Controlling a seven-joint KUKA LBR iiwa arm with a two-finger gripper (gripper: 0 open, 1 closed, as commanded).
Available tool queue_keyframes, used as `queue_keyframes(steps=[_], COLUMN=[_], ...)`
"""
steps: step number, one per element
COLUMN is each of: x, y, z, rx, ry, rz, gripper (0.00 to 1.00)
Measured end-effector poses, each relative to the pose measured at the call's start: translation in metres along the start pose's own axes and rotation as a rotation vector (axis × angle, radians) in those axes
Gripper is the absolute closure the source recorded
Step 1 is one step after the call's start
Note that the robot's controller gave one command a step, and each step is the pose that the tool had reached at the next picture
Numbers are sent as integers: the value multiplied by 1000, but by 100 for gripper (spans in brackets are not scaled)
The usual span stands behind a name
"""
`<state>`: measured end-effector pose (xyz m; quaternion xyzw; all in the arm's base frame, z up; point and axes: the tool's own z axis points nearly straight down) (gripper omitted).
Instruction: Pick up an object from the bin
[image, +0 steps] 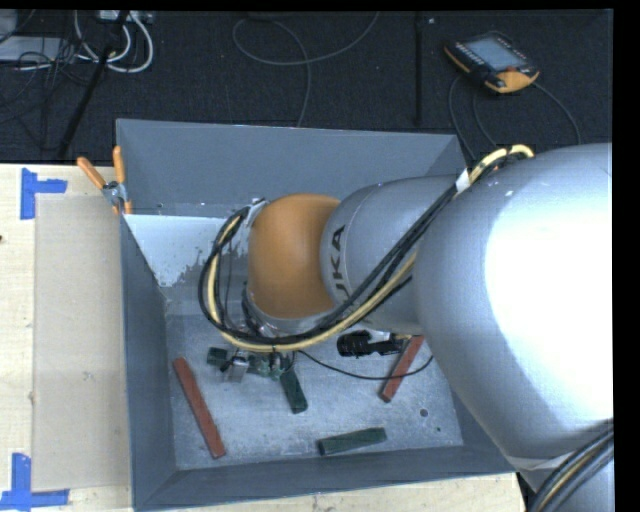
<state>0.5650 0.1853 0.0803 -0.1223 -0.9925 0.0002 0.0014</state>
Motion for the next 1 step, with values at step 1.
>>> queue_keyframes(steps=[1], x=[-7], y=[-8], z=[-144], rx=[-1], ry=[-4], rz=[29], gripper=[100])
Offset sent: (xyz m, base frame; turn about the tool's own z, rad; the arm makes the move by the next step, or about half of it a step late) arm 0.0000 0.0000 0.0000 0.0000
